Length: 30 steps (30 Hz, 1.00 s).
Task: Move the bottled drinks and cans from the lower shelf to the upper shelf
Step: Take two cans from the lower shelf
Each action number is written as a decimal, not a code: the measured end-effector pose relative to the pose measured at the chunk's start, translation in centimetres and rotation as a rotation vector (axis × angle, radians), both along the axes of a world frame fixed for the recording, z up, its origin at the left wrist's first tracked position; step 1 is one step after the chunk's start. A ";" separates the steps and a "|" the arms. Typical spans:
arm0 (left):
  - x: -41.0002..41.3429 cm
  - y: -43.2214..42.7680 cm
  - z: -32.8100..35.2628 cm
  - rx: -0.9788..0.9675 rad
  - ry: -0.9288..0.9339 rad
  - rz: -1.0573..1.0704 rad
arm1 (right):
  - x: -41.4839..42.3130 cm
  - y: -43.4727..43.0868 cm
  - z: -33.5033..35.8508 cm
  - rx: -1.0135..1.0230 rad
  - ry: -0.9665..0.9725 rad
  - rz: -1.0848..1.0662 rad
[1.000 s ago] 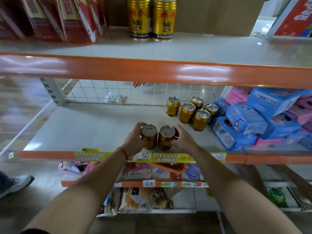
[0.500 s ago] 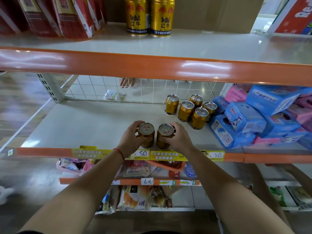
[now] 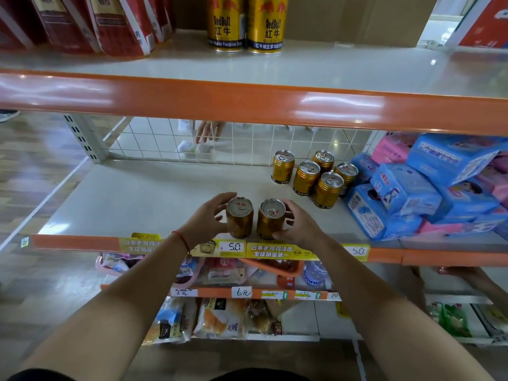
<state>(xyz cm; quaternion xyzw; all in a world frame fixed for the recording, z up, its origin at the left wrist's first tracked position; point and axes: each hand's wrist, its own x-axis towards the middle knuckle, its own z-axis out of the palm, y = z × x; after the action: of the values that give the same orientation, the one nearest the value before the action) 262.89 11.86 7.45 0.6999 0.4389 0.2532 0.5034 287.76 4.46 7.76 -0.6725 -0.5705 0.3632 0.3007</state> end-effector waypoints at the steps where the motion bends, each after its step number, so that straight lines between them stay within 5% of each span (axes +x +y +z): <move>1: 0.0 0.0 -0.3 -0.003 0.011 -0.008 | -0.1 0.0 -0.3 -0.014 0.006 -0.005; 19: 3.0 -2.8 -3.3 0.156 0.134 0.408 | -1.7 -1.4 -1.9 0.094 0.016 -0.147; 30: 2.1 -2.5 -2.9 0.140 0.127 0.327 | -3.8 -0.9 -2.2 0.084 -0.057 -0.256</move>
<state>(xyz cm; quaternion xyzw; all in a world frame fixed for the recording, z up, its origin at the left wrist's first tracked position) 265.03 9.32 4.59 0.6671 0.5592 0.3167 0.3769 283.93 3.60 5.58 -0.7368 -0.5027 0.2786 0.3562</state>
